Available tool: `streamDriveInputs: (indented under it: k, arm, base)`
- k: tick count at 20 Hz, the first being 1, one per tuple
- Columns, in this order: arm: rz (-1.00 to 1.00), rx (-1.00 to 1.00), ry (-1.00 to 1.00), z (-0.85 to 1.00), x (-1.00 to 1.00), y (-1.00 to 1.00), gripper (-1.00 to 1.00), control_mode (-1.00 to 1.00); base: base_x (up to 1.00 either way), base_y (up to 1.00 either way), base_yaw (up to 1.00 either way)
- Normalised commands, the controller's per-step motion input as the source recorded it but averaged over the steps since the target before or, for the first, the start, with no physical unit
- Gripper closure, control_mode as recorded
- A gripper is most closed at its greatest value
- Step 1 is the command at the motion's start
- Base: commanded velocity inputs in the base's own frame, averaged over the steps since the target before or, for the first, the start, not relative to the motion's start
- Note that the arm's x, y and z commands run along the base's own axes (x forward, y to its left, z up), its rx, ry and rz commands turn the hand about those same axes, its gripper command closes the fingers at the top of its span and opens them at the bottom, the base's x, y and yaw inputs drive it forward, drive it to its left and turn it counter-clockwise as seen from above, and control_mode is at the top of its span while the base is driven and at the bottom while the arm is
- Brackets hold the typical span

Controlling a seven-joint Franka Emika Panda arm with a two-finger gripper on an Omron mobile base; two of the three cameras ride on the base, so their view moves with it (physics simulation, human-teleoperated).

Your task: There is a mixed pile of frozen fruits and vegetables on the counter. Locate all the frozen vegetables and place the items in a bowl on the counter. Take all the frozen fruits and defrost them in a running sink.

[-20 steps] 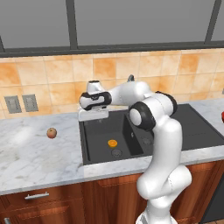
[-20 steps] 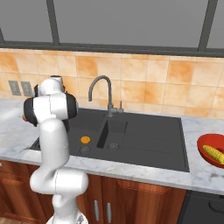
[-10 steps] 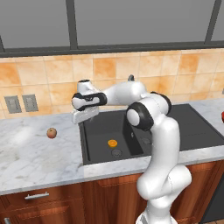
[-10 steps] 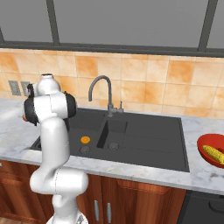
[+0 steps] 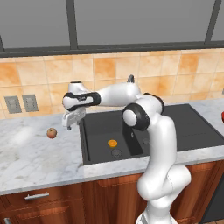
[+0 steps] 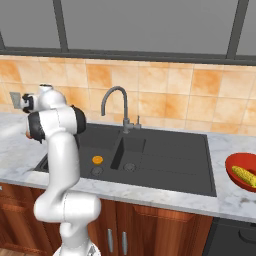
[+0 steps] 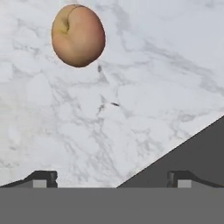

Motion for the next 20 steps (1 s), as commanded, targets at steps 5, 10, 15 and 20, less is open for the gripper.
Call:
streamDriveInputs:
  k: [5, 10, 15, 20]
  arm:
    - [0.34, -0.05, 0.01, -0.01, -0.19, 0.73, -1.0, -1.0]
    - [0.11, -0.01, 0.03, -0.04, -0.16, 0.59, -1.0, -1.0]
    - [0.01, 0.0, -0.03, -0.24, 0.03, 0.22, -1.0, -1.0]
    - [0.0, 0.0, 0.0, -0.21, 0.21, 0.18, -1.0, -1.0]
  base:
    - [0.0, 0.0, 0.0]
    - [0.0, 0.0, 0.0]
    - [0.0, 0.0, 0.0]
    - [0.0, 0.0, 0.0]
